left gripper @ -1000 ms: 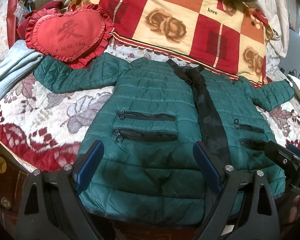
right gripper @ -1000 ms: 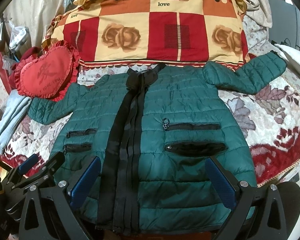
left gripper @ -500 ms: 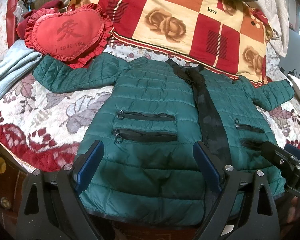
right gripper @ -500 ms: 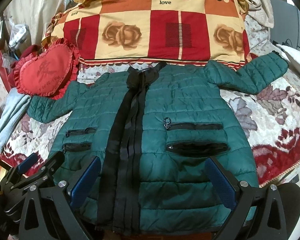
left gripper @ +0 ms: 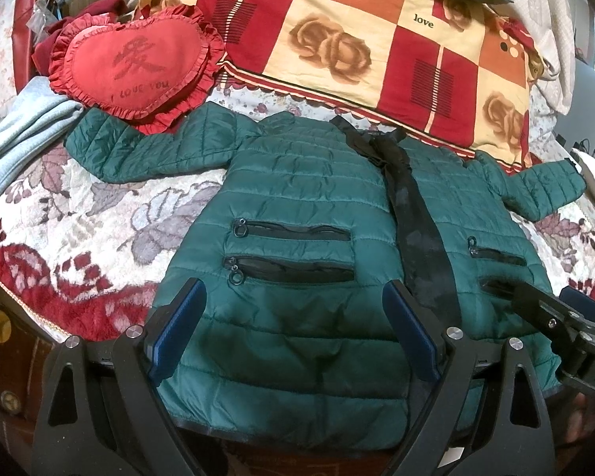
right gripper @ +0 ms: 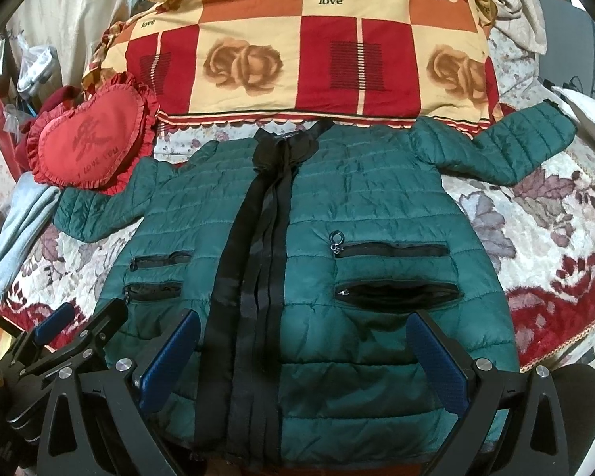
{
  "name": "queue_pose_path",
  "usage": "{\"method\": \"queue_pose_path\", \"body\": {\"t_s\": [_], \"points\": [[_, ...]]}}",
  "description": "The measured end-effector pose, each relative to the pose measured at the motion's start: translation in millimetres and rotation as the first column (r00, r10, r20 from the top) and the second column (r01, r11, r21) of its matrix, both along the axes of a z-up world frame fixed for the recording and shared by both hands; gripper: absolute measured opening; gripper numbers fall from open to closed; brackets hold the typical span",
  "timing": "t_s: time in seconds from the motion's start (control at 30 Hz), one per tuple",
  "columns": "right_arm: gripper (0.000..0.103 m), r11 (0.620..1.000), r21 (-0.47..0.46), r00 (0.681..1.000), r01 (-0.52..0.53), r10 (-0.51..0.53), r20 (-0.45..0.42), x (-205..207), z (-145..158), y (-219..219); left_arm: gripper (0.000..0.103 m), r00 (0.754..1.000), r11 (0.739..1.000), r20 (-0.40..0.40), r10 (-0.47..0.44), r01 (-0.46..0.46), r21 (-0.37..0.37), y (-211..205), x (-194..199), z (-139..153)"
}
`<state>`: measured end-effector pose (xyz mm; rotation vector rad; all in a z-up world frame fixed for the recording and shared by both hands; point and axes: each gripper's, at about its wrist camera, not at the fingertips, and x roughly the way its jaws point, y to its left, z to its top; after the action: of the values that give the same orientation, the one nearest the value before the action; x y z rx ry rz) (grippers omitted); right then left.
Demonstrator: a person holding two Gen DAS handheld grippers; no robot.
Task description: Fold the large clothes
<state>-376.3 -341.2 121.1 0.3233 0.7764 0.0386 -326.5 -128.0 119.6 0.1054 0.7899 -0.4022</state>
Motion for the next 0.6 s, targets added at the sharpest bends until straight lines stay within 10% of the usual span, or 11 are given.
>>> {"method": "queue_pose_path", "body": {"t_s": [0.6], "points": [[0.103,1.000,-0.008,1.000,-0.022,0.022,0.000,31,2,-2,0.091,1.000,1.000,0.003,0.021,-0.021,0.004,6,33,0]]}}
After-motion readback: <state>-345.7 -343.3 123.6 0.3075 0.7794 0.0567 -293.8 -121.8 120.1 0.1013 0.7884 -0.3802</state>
